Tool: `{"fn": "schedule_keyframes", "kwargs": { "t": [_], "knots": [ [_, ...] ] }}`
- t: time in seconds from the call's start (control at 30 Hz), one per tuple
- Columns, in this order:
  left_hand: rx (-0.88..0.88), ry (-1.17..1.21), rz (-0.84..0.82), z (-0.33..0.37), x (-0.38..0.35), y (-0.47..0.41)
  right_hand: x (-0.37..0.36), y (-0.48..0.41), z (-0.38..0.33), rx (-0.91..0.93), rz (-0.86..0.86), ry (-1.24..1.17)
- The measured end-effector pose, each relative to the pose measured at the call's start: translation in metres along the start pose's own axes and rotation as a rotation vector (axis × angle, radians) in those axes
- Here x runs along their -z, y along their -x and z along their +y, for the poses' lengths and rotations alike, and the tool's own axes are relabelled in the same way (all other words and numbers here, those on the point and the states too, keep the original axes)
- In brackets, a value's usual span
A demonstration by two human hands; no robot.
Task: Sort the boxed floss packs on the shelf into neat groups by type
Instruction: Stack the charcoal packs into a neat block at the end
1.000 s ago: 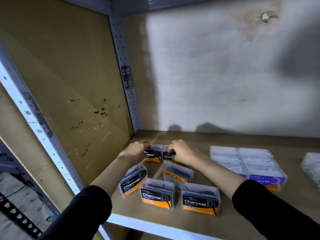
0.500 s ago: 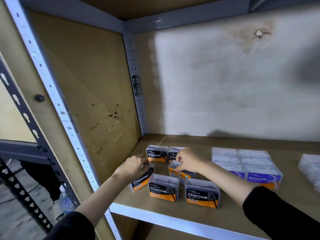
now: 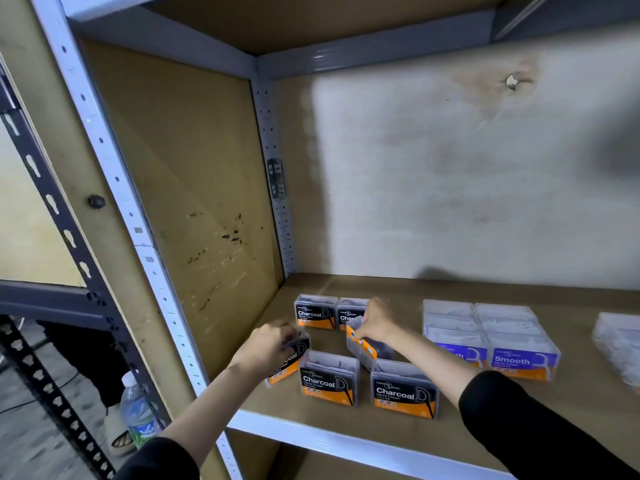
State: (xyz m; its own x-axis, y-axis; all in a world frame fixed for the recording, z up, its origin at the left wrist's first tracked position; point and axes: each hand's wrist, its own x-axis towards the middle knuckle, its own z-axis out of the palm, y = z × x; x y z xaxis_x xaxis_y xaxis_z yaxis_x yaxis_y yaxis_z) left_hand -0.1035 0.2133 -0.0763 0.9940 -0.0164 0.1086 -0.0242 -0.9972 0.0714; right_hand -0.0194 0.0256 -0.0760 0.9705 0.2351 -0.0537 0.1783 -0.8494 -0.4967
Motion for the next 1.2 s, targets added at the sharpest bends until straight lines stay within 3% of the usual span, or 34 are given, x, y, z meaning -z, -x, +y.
{"fn": "schedule_keyframes", "kwargs": {
  "t": [0.13, 0.3, 0.47, 0.7, 0.83, 1.03, 1.2],
  "knots": [
    [-0.001, 0.012, 0.011, 0.001, 0.000, 0.000, 0.005, 0.003, 0.001, -0.071, 0.086, 0.049],
    [-0.002, 0.023, 0.019, 0.000, 0.000, 0.001, 0.011, 0.001, 0.002, -0.060, 0.041, 0.032],
    [0.000, 0.045, 0.031, -0.003, -0.001, 0.000, 0.035, 0.014, 0.011, 0.283, -0.063, 0.149],
    [-0.007, 0.050, 0.028, -0.003, -0.002, 0.000, 0.044, 0.026, 0.022, 0.657, -0.202, 0.746],
    [-0.006, 0.050, 0.019, -0.004, -0.004, 0.001, 0.042, 0.026, 0.021, 0.787, -0.207, 0.935],
    [-0.021, 0.024, 0.014, -0.003, -0.002, 0.000, 0.037, 0.018, 0.021, 0.846, -0.221, 1.005],
    [-0.025, 0.006, 0.007, -0.003, 0.000, 0.000, 0.039, 0.013, 0.014, 0.749, -0.269, 0.889]
  ]
}}
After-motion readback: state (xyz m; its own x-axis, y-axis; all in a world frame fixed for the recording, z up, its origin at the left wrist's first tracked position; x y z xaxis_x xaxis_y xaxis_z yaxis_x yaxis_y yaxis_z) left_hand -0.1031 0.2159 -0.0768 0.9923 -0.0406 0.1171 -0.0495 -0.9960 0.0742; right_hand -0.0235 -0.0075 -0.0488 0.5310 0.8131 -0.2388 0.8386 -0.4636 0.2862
